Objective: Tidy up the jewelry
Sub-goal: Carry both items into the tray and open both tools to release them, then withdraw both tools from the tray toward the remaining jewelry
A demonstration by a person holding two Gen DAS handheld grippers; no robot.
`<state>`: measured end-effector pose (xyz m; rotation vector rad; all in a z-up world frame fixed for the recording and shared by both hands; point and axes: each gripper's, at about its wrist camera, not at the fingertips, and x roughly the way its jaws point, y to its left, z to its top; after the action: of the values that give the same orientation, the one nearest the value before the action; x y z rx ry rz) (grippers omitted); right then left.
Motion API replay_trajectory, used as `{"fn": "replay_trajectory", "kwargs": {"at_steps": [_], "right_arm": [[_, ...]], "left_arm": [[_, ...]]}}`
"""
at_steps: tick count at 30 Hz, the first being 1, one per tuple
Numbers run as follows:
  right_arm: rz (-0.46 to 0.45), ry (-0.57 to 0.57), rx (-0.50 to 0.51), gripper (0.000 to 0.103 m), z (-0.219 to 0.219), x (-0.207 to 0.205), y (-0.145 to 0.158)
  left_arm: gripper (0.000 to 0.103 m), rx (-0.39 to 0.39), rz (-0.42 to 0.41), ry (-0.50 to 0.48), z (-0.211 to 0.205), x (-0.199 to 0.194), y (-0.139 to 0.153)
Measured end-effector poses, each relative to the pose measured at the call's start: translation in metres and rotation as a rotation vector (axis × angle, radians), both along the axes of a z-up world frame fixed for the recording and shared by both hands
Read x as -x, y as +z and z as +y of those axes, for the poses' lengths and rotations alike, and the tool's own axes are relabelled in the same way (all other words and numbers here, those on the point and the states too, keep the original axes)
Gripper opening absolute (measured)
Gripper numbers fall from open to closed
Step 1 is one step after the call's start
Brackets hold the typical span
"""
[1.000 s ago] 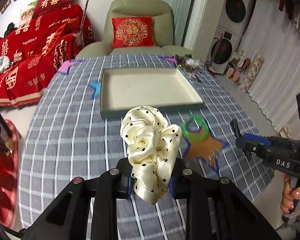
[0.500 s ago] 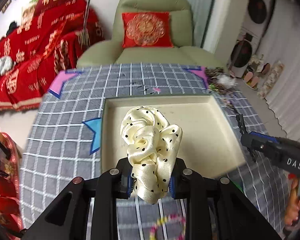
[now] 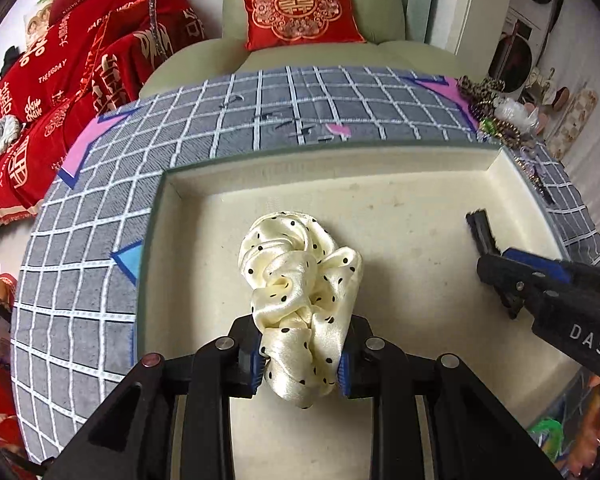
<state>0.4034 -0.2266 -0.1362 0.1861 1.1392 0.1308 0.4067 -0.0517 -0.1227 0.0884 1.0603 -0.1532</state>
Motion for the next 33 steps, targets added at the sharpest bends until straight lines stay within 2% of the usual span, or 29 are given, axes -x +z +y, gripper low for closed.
{"fn": "replay_trajectory", "kwargs": {"at_steps": [1,2,3,4,5,7,12,15,19,20,21,22,26,33], "right_arm": [[-0.001,0.004,0.01,0.034,0.001,-0.001,0.0],[-0.002,0.008,0.017,0.037,0.002,-0.001,-0.001],[-0.004,0.011,0.015,0.039,0.003,-0.001,-0.001],[-0.004,0.014,0.008,0.047,0.003,-0.001,-0.001],[-0.002,0.014,0.004,0.06,0.003,-0.002,-0.001],[-0.004,0.0,0.0,0.069,0.002,-0.002,0.001],[-0.038,-0.034,-0.065,0.069,-0.009,0.005,0.017],[-0.056,-0.047,-0.071,0.069,-0.014,0.012,0.029],[-0.073,-0.048,-0.071,0.07,-0.015,0.027,0.041],[-0.072,-0.049,-0.072,0.071,-0.016,0.031,0.043],[-0.071,-0.048,-0.073,0.071,-0.015,0.034,0.044],[-0.069,-0.048,-0.074,0.071,-0.015,0.037,0.045],[-0.07,-0.044,-0.073,0.078,-0.014,0.052,0.048],[-0.094,-0.047,-0.09,0.084,-0.018,0.082,0.065]], "left_arm": [[0.044,-0.007,-0.013,0.003,0.0,0.0,0.0],[0.061,-0.028,-0.017,0.008,0.0,0.0,0.0],[0.07,-0.051,-0.026,0.015,0.0,0.001,0.0],[0.07,-0.065,-0.033,0.017,-0.001,0.001,0.0],[0.07,-0.074,-0.036,0.016,-0.001,0.001,0.0],[0.07,-0.079,-0.034,0.016,-0.001,0.002,0.002],[0.07,-0.078,-0.049,0.026,0.001,0.009,0.012],[0.07,-0.048,-0.063,0.041,0.005,0.017,0.022],[0.07,-0.052,-0.088,0.04,0.005,0.032,0.035],[0.075,-0.053,-0.094,0.038,0.004,0.036,0.037],[0.099,-0.052,-0.099,0.039,0.004,0.041,0.04],[0.103,-0.048,-0.107,0.042,0.005,0.045,0.042],[0.103,-0.032,-0.127,0.045,0.007,0.061,0.053],[0.103,0.004,-0.161,0.056,0.02,0.098,0.072]]}}
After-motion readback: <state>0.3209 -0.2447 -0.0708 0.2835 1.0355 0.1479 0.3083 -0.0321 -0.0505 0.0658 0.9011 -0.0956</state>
